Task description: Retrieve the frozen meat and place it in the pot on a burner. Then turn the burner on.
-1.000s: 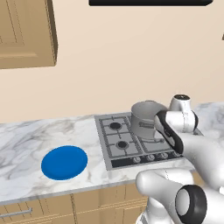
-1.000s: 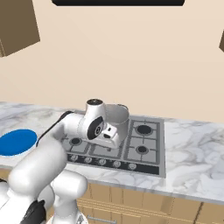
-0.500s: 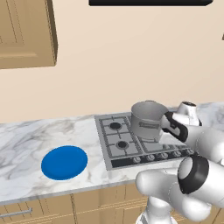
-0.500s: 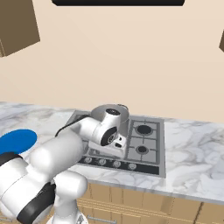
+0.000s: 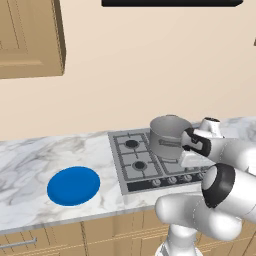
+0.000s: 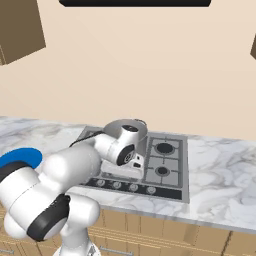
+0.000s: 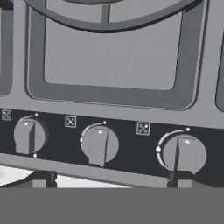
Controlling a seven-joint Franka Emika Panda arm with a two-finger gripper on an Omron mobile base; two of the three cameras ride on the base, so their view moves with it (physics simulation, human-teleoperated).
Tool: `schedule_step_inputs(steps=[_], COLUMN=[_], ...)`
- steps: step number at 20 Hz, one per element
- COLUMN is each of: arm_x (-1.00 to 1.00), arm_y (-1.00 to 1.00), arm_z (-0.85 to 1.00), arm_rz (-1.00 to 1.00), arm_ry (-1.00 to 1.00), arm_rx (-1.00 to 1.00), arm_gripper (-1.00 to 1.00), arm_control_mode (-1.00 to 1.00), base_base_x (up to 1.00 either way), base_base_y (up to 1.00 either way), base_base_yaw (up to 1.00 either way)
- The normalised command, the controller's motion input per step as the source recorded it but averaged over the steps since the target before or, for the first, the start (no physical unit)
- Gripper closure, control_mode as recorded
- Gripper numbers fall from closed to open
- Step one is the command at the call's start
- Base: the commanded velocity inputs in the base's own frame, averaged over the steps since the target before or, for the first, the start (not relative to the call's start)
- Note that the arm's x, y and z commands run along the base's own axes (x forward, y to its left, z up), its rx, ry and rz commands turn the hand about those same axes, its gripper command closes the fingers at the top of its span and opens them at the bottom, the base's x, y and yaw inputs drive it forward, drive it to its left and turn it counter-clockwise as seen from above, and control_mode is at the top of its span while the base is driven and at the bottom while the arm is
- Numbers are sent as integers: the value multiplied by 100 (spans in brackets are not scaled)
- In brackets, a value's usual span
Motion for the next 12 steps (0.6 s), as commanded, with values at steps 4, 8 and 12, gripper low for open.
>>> schedule_step_inputs(steps=[4, 8, 12], arm_x=[-1, 0, 1], arm_y=[28, 18, 4], arm_z=[-9, -33, -30], arm_rz=[1, -2, -5], arm_ry=[0, 0, -2], arm_rx=[0, -1, -2], arm_gripper=[-100, -100, -100], arm_control_mode=[-100, -100, -100], base_base_x=[0, 0, 0], base_base_y=[0, 0, 0], base_base_yaw=[0, 0, 0])
